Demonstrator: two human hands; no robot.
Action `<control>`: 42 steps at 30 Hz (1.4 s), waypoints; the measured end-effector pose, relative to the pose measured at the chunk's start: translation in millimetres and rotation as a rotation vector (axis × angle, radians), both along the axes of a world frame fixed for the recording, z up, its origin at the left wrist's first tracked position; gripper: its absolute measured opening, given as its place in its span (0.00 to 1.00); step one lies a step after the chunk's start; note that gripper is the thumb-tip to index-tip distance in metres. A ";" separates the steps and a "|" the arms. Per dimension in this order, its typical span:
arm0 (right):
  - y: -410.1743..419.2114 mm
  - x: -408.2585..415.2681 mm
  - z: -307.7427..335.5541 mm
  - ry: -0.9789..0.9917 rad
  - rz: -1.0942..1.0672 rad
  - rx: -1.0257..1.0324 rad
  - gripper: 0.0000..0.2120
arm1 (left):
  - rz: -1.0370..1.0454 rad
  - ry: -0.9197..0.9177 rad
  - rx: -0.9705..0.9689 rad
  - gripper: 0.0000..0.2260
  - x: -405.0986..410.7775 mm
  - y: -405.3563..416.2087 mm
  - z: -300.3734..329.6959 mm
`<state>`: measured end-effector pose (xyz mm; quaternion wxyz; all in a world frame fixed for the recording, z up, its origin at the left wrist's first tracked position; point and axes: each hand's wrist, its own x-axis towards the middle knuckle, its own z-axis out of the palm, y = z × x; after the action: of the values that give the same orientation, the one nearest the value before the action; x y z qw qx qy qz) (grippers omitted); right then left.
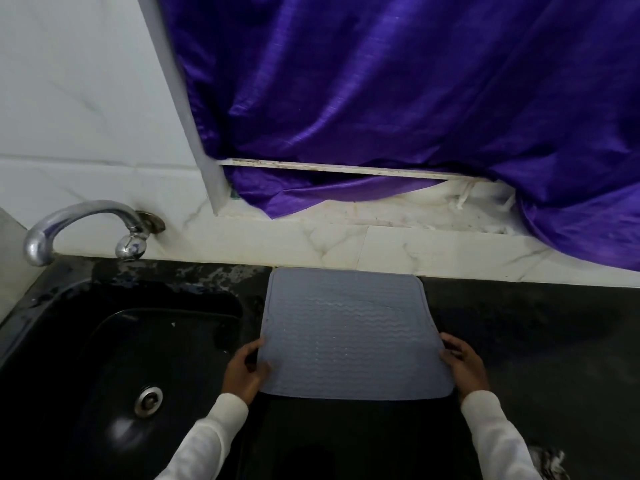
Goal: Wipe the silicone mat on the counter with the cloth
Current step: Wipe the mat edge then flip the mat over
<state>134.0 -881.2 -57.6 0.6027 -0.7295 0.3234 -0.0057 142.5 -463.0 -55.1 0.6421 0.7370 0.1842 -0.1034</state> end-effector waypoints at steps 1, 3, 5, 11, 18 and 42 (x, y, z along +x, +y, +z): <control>1.6 -5.3 -1.1 0.034 0.034 -0.049 0.15 | -0.001 0.036 -0.015 0.17 -9.9 0.2 -4.0; 6.0 -15.5 -0.5 0.143 0.198 -0.149 0.15 | 0.002 0.088 -0.047 0.16 -26.1 0.2 -11.2; 8.5 -23.0 0.8 0.198 0.256 -0.144 0.18 | 0.032 0.106 -0.075 0.17 -35.8 -2.9 -13.8; 17.8 -30.1 12.6 0.066 -0.025 -0.081 0.17 | 0.171 0.154 -0.218 0.20 -33.5 -14.4 -3.8; 38.4 -36.0 12.0 -0.055 -0.251 -0.130 0.16 | 0.195 0.159 -0.215 0.21 -37.3 -18.4 -0.8; 23.6 -45.8 -7.5 0.096 -0.133 -0.235 0.15 | 0.178 0.071 0.000 0.21 -46.0 -23.9 -13.8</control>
<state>88.2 -857.6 -65.1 0.4953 -0.7713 0.3967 -0.0483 96.5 -486.9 -68.9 0.6417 0.7137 0.2716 -0.0716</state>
